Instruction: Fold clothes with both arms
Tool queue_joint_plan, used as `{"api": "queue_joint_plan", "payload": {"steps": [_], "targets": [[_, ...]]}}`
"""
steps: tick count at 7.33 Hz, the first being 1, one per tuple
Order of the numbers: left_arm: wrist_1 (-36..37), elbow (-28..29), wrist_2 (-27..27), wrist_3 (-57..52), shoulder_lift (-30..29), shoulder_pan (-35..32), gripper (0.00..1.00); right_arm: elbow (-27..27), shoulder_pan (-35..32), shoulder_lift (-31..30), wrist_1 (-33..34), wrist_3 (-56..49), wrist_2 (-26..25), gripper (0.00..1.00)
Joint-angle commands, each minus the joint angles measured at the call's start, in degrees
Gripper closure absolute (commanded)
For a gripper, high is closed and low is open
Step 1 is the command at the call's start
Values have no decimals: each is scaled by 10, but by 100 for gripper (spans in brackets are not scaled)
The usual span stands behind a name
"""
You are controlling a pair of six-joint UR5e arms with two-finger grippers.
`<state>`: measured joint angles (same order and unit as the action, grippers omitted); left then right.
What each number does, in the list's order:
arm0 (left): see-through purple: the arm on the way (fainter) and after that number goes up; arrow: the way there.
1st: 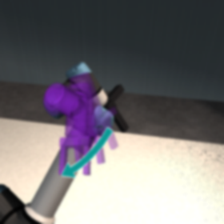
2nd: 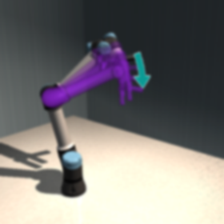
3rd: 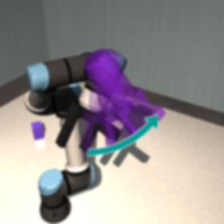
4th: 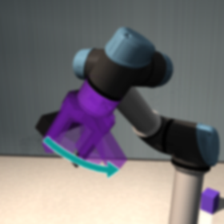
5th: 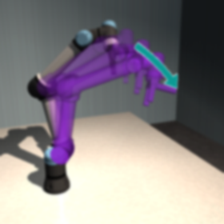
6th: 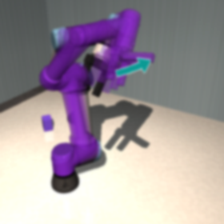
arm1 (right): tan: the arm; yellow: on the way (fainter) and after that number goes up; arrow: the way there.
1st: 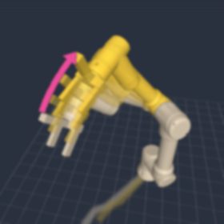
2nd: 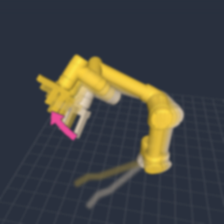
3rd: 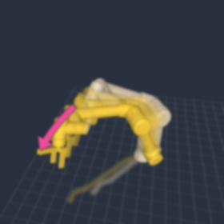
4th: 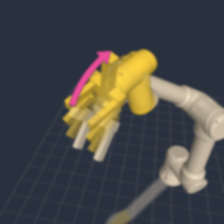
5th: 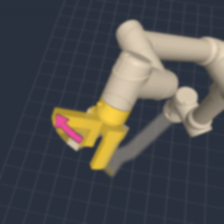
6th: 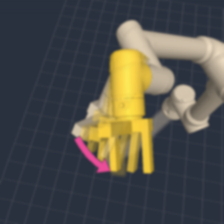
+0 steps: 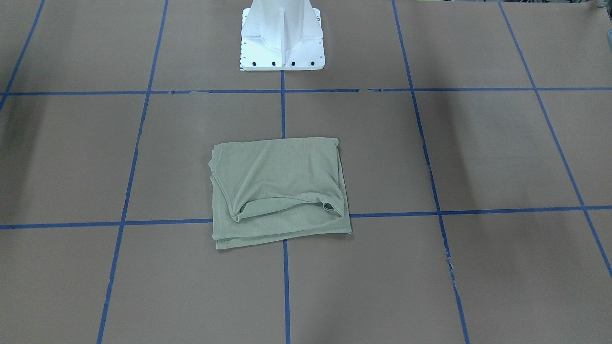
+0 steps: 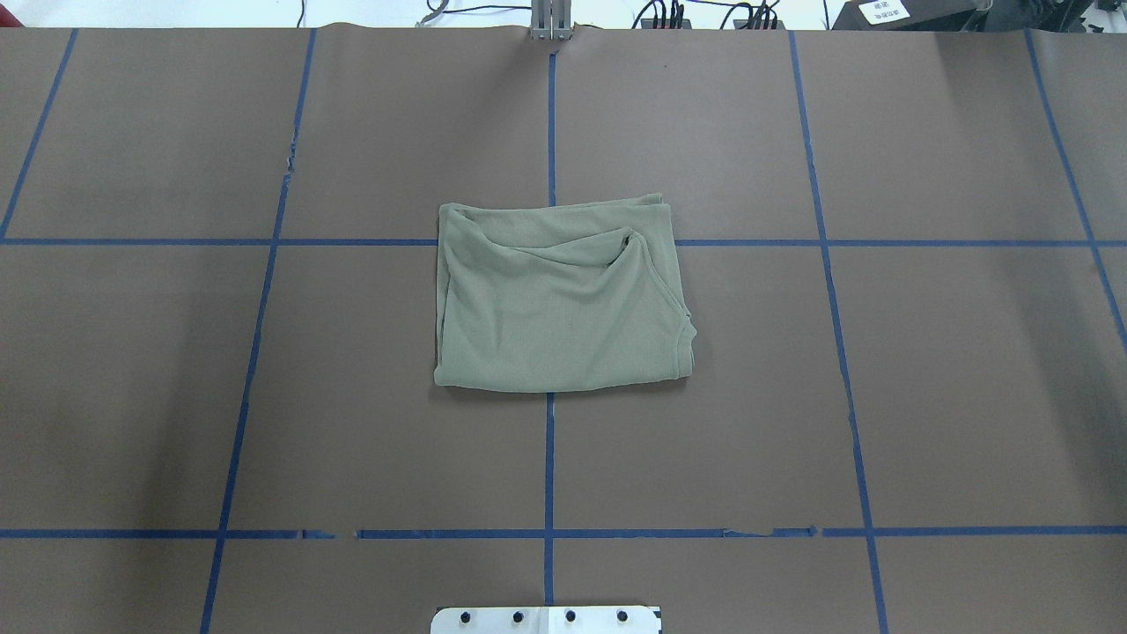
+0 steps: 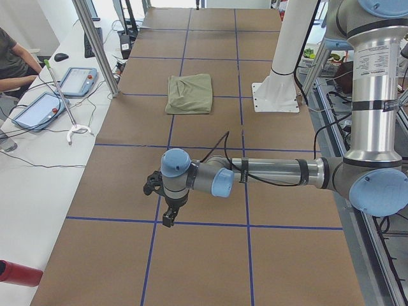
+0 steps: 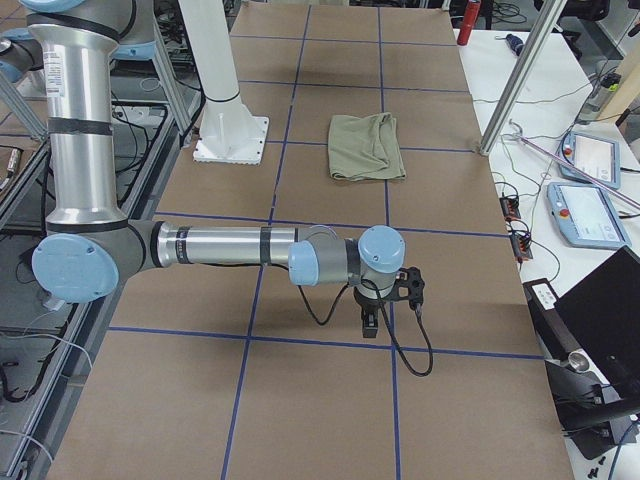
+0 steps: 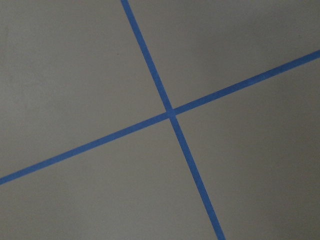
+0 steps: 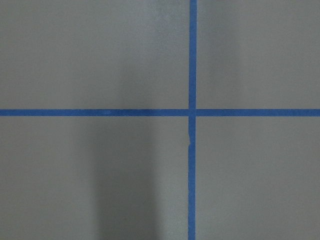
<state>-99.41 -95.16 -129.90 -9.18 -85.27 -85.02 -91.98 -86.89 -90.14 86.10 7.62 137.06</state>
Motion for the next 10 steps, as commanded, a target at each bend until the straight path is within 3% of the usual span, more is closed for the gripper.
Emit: {"api": "queue_joint_plan", "payload": {"steps": [1,2,5,10], "targets": [[114,-69,0,-5,-1,-1,0,0,-7,-2,4,-12,6,0],[141,-82,-2,-7,-2,-5,0,4,-22,-6,8,-59,11,0],[140,-82,-3,-32,2,-7,0,-4,-93,-4,127,-215,2,0],[135,-78,-4,-35,11,-8,0,-8,-106,-39,122,-197,-4,0]]}}
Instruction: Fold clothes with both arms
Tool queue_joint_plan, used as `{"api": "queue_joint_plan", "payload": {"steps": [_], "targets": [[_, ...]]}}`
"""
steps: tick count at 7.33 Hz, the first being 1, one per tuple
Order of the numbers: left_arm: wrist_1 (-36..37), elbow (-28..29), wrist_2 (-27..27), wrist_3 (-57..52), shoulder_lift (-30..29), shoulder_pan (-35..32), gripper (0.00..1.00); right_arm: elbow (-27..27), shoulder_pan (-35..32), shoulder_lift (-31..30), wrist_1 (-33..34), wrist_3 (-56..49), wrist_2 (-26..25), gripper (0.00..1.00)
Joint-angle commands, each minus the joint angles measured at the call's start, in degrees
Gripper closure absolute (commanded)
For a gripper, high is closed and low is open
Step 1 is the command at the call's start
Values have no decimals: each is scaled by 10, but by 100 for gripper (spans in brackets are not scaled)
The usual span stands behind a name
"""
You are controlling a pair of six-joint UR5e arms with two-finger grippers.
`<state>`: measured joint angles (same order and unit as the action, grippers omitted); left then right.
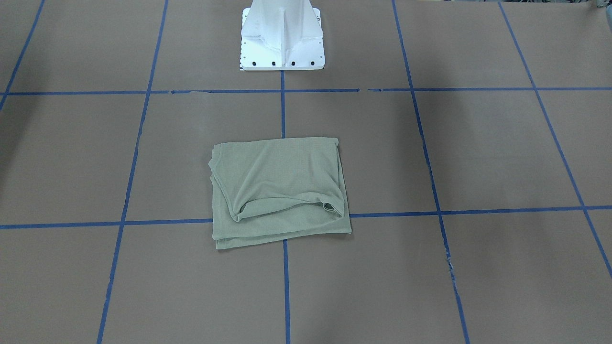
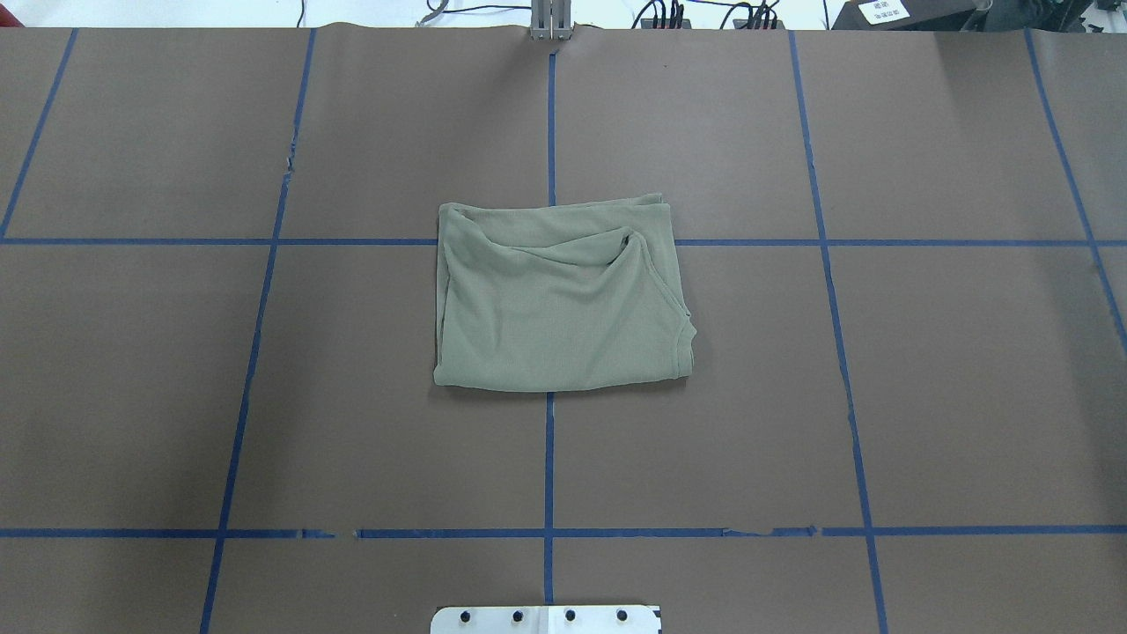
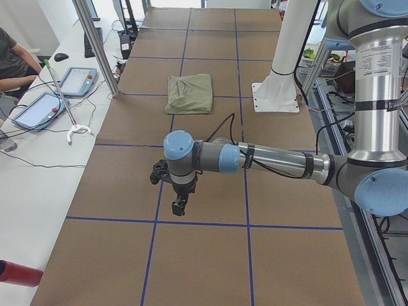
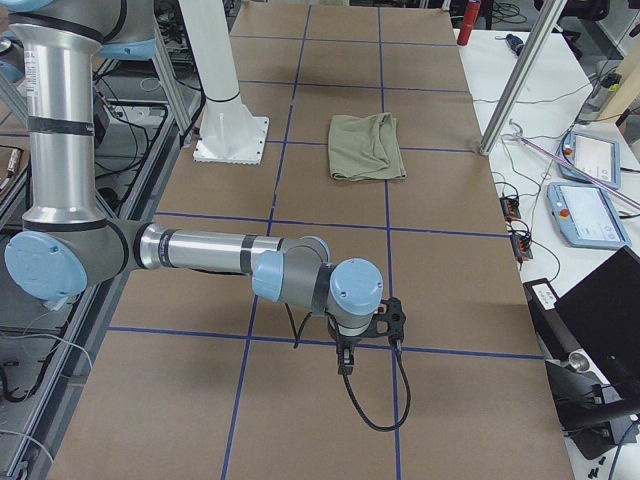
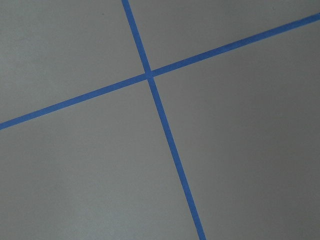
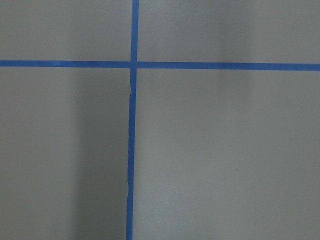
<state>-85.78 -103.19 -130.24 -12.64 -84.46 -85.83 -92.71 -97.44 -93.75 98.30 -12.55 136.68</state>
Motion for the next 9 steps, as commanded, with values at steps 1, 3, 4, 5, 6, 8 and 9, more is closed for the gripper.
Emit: {"api": "queue_joint_plan", "payload": {"steps": [1,3,4,5,6,8,9], "targets": [[-1,2,-1,7,2,0,0,-2,0,-2,0,8,-1,0],[-1,-19,-1,119,3,-2,0,-11,0,-2,0,15,-1,0],[-1,-31,-4,180,2,-2,0,-12,0,0,0,23,-1,0],[-1,-33,-20,197,2,-2,0,-16,1,0,0,23,-1,0],[-1,-32,-21,197,0,-2,0,-19,0,0,0,24,-1,0],[-1,-32,-21,196,0,-2,0,-21,0,0,0,24,-1,0],[-1,-32,-21,196,0,-2,0,-21,1,0,0,24,0,0]]}}
